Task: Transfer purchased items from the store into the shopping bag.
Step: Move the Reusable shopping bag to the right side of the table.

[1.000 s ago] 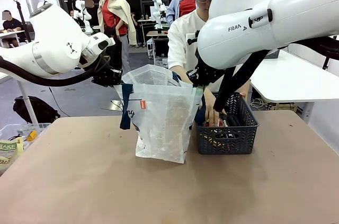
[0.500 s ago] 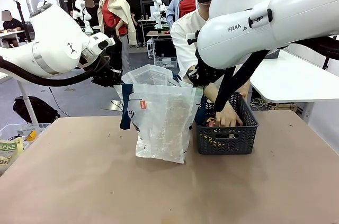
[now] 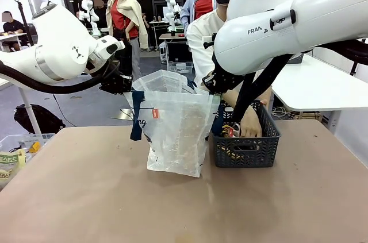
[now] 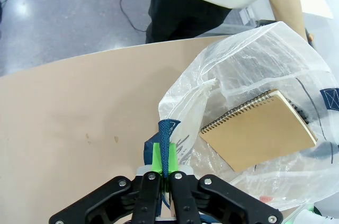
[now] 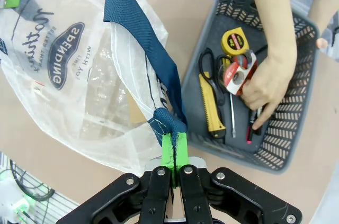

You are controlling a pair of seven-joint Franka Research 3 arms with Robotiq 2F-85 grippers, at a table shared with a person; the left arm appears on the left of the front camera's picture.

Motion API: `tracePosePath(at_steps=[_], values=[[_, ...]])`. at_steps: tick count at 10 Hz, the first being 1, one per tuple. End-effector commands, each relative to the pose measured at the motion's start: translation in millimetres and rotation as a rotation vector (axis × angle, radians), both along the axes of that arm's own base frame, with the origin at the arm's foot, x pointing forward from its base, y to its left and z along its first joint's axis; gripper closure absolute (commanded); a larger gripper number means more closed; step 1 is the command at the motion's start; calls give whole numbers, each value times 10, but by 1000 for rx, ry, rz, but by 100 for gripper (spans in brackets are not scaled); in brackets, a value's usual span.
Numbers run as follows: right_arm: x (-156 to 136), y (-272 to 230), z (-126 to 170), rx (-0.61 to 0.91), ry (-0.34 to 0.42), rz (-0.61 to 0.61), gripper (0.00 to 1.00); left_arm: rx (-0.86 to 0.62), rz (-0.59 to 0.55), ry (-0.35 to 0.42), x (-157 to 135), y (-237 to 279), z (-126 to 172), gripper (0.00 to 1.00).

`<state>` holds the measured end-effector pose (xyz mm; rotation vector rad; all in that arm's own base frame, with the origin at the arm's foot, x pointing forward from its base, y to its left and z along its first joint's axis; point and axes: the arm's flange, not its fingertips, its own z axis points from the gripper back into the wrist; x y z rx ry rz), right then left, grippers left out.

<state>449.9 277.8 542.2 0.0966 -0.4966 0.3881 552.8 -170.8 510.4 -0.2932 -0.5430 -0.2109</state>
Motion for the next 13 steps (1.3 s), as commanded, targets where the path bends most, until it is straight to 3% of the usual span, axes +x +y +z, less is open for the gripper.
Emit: tracePosePath(at_steps=[1,13], values=[[-12,-41,-19,6,-8,-7,100,8,1,-10,36,31,28,100],[-12,-41,-19,6,-8,-7,100,8,1,-10,36,31,28,100]])
